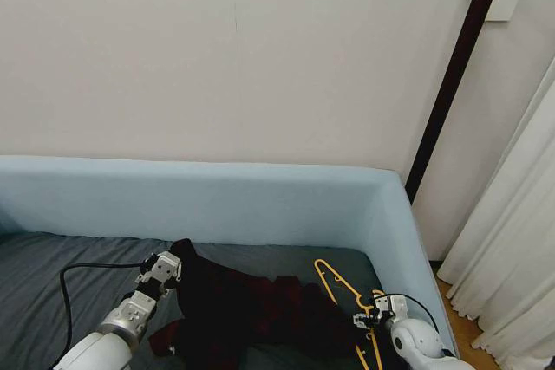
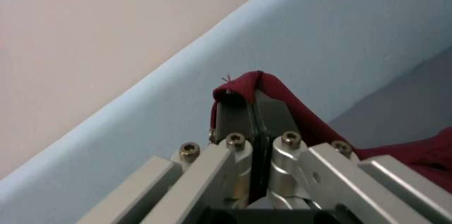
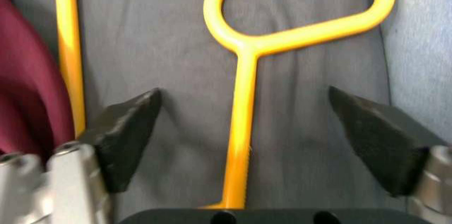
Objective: Pick up the clothes from the sofa and hang them on the clothes hanger.
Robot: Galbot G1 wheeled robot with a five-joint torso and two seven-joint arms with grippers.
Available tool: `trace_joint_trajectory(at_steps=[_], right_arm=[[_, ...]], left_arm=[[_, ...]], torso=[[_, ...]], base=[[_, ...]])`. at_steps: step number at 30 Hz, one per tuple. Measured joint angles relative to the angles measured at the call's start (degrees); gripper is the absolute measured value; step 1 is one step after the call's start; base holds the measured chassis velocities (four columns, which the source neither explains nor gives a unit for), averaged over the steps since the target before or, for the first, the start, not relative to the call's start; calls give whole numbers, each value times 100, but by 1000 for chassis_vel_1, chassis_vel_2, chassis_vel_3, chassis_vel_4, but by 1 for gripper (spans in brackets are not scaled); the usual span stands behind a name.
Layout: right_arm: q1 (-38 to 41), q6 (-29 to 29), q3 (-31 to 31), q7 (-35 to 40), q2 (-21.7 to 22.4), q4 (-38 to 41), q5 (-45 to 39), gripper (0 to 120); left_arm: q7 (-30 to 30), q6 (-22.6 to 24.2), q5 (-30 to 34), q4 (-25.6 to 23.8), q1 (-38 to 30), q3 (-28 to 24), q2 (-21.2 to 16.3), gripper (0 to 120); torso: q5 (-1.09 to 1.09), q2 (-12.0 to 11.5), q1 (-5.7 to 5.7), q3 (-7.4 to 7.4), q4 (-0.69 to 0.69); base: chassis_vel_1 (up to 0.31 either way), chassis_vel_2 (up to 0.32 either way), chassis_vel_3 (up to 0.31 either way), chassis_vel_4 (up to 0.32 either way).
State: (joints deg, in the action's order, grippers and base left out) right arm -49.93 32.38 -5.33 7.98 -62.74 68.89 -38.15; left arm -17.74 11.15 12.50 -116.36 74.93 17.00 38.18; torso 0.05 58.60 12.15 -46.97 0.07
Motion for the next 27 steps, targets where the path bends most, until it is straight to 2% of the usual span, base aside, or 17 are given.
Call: trace_joint_trajectory(at_steps=[1,4,6,10,14,19,20,22,23,26,27], right_arm=[[0,0,0,0,0,0,0,86],[-19,75,8,-64,9,23,135,73],[-27,85,15,-80,10,25,189,70],[-50,125,31,-118,27,70,337,50],[-64,144,43,-131,43,101,400,42],[-94,159,47,-183,66,105,640,18],[-94,159,47,-183,66,105,640,18],[-107,153,49,-209,89,98,701,9],[-114,122,50,-224,101,97,733,5],[-139,-222,81,-166,124,72,823,4],[-153,-500,98,-118,137,64,925,4]], left_arm=[[0,0,0,0,0,0,0,0],[-1,-2,36,29,-73,-44,-8,0],[-1,-2,42,38,-91,-62,-8,0],[-2,-2,49,80,-172,-147,-7,0],[-2,-1,63,96,-221,-181,-19,0],[-42,-2,123,97,-282,-253,-28,0],[-42,-2,123,97,-282,-253,-28,0],[-47,-2,124,91,-265,-263,-24,0],[-48,-1,124,91,-261,-263,-23,0],[-50,-2,126,90,-262,-268,-23,0],[-51,-2,130,91,-272,-277,-27,0]], torso=[[0,0,0,0,0],[0,0,0,0,1],[0,0,0,0,0],[0,0,0,1,-1],[0,0,0,1,0],[0,0,0,1,0],[0,0,0,1,0],[0,0,0,1,0],[1,0,0,0,0],[0,0,0,0,0],[-2,0,0,0,1]], base=[[0,0,0,0],[0,0,0,0],[0,0,0,0],[0,0,0,0],[0,0,0,0],[0,0,0,0],[0,0,0,0],[0,0,0,0],[0,0,0,0],[0,0,0,0],[0,0,0,0]])
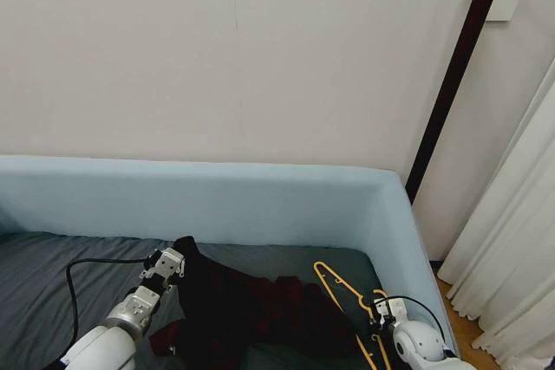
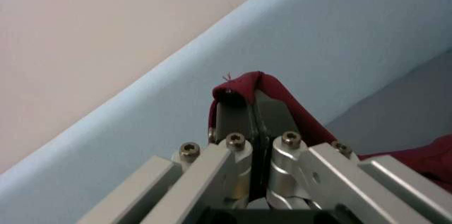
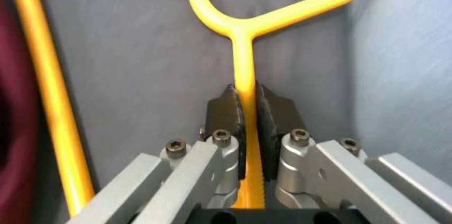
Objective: Pick up the clothes from the sofa and hang them on the clothes hanger.
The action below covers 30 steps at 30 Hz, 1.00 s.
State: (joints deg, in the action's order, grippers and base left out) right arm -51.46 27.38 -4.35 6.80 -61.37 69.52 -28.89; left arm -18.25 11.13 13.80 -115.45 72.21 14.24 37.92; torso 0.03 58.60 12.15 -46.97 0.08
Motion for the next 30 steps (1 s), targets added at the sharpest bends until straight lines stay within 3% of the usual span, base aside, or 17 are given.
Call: trace_joint_trajectory(at_steps=[4,9,12,13,16,19,23,30], right_arm=[[-44,-637,-36,121,94,291,217,4],[-257,-1338,-37,214,558,1269,389,4],[-712,-2424,-5,89,1083,1965,1573,4],[-712,-2424,-5,89,1083,1965,1573,4],[-1223,-3130,65,-74,1474,2488,2599,4],[-1545,-3307,135,-82,1595,2739,3143,4],[-1807,-3461,296,194,1469,2993,4469,4],[-1565,-3198,798,783,1168,3054,5294,4]], left_arm=[[-1,0,23,2,-74,-72,-26,0],[-2,4,52,10,-169,-138,-34,0],[-15,7,129,-17,-171,-120,-25,0],[-15,7,129,-17,-171,-120,-25,0],[-44,6,265,-88,-157,-79,-79,0],[-53,7,335,-123,-201,-58,-127,0],[-95,64,599,-227,-396,-33,-196,0],[-129,97,696,-379,-350,-13,-248,0]], torso=[[0,0,0,0,1],[1,0,0,0,-3],[2,0,0,1,0],[2,0,0,1,0],[4,0,0,1,0],[0,0,0,1,0],[1,0,0,1,0],[1,0,0,1,-3]], base=[[0,0,0,0],[0,0,0,0],[0,0,0,0],[0,0,0,0],[0,0,0,0],[0,0,0,0],[0,0,0,0],[0,0,0,0]])
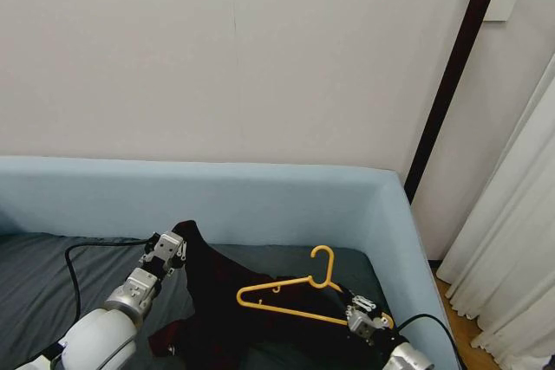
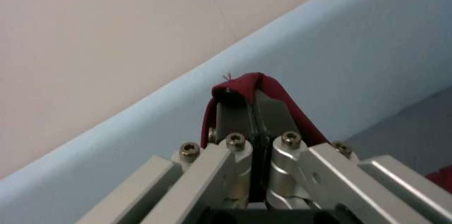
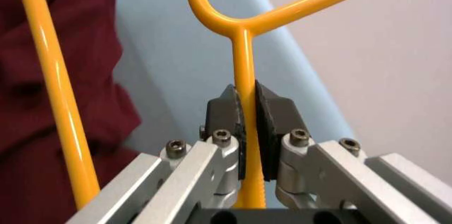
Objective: Pick up the clothes from the sofa and hang them on the clothes hanger.
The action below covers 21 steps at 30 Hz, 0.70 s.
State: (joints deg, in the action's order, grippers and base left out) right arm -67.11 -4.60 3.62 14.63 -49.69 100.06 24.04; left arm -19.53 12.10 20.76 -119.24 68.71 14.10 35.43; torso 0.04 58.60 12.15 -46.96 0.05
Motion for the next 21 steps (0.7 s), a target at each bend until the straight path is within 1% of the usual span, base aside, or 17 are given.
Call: trace_joint_trajectory(at_steps=[3,4,8,15,17,21], right_arm=[[208,418,342,435,-128,162,276,4],[208,418,342,435,-128,162,276,4],[377,771,641,808,-246,289,396,4],[378,834,819,889,-280,399,578,4],[404,837,915,1003,-354,374,675,4],[497,1080,1038,1077,-500,294,702,4]], left_arm=[[-2,1,-5,-77,108,-10,32,0],[-2,1,-5,-77,108,-10,32,0],[-2,1,-25,-112,186,-23,81,0],[-2,6,-27,-144,201,-19,76,0],[-2,11,-26,-166,207,-20,102,0],[1,14,-22,-187,222,-64,162,0]], torso=[[1,0,0,0,1],[1,0,0,0,1],[2,0,0,0,1],[1,0,0,0,2],[0,0,0,0,3],[1,0,0,0,2]], base=[[0,0,0,0],[0,0,0,0],[0,0,0,0],[0,0,0,0],[0,0,0,0],[0,0,0,0]])
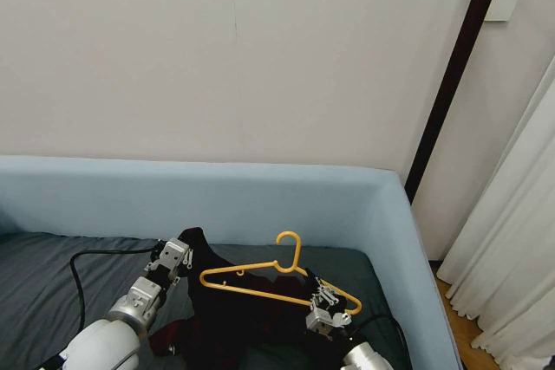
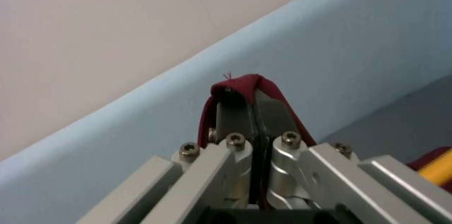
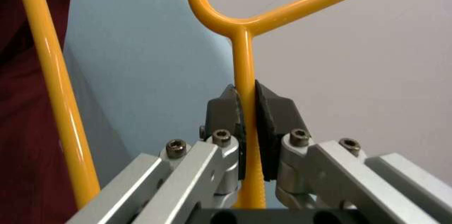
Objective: Pick up the clothes from the sofa and hang them on the clothes hanger.
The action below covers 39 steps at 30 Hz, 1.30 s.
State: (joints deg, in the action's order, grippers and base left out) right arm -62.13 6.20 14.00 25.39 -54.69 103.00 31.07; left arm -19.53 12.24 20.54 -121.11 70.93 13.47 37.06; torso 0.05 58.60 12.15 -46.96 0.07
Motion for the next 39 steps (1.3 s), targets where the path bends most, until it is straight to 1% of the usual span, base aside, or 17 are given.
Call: trace_joint_trajectory(at_steps=[2,7,16,20,23,24,26,31,34,35,39], right_arm=[[88,141,21,2,-110,-154,121,4],[273,299,54,1,-222,-430,198,4],[306,363,-74,-53,-99,-474,235,4],[313,385,-108,-49,-78,-481,168,4],[409,387,32,15,-183,-527,-75,4],[409,387,32,15,-183,-527,-75,4],[520,391,176,35,-280,-611,-135,4],[844,362,389,45,-513,-929,111,4],[1099,278,523,40,-677,-1147,224,4],[1099,278,523,40,-677,-1147,224,4],[1228,-17,696,-13,-820,-1385,239,4]], left_arm=[[8,1,1,-12,19,-18,9,0],[15,3,9,-95,41,-20,-10,0],[13,1,13,-161,103,84,-102,0],[13,-2,10,-168,109,49,-72,0],[26,-10,-6,-121,45,-119,48,0],[26,-10,-6,-121,45,-119,48,0],[34,-13,-9,-51,-55,-285,129,0],[51,-21,-10,81,-323,-672,276,0],[92,-59,-27,158,-468,-876,373,0],[92,-59,-27,158,-468,-876,373,0],[154,-86,-98,211,-559,-990,468,0]], torso=[[-1,0,0,0,0],[-1,0,0,0,-1],[-1,0,0,0,0],[-1,0,0,0,0],[-1,0,0,0,0],[-1,0,0,0,0],[0,0,0,0,-1],[0,0,0,0,1],[0,0,1,-1,-2],[0,0,1,-1,-2],[0,0,0,-1,0]], base=[[0,0,0,0],[0,0,0,0],[0,0,0,0],[0,0,0,0],[0,0,0,0],[0,0,0,0],[0,0,0,0],[0,0,0,0],[0,0,0,0],[0,0,0,0],[0,0,0,0]])
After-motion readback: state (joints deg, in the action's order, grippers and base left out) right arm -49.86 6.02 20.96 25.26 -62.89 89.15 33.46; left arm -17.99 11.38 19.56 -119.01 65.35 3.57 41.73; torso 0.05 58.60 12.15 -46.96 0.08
